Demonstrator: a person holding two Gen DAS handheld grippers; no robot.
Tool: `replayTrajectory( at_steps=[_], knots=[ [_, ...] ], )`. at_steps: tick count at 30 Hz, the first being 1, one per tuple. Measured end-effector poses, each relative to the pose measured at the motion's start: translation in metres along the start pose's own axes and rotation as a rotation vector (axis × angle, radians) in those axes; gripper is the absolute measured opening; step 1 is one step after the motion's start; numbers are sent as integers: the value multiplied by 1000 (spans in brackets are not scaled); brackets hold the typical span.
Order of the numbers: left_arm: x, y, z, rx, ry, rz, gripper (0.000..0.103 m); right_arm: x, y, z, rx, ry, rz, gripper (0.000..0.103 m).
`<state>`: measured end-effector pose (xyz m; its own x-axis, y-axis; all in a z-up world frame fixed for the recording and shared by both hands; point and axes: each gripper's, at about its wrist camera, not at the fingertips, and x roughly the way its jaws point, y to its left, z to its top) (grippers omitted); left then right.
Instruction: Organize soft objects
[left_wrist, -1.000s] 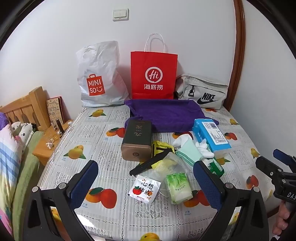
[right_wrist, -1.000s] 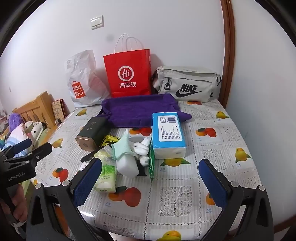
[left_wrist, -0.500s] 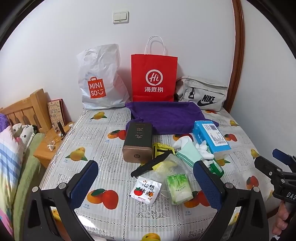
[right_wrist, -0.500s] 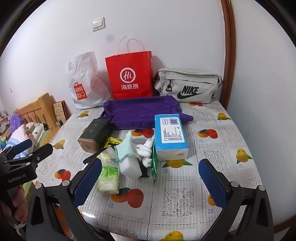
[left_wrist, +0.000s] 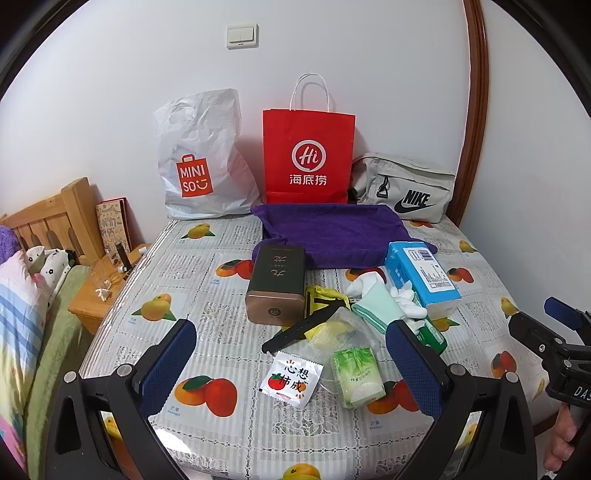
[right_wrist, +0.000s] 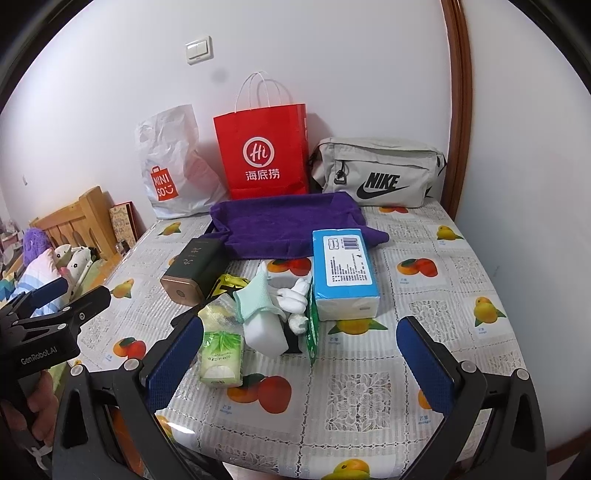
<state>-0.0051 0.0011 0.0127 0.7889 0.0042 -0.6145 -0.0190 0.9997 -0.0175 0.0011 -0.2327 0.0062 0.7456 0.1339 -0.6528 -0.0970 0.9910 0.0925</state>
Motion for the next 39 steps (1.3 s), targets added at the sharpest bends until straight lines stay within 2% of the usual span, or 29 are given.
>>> replayTrajectory(
  at_steps=[39],
  knots=[
    [-3,0,1,0,-6,-2,103,-2,3,-3,-3,-5,12,103]
  ],
)
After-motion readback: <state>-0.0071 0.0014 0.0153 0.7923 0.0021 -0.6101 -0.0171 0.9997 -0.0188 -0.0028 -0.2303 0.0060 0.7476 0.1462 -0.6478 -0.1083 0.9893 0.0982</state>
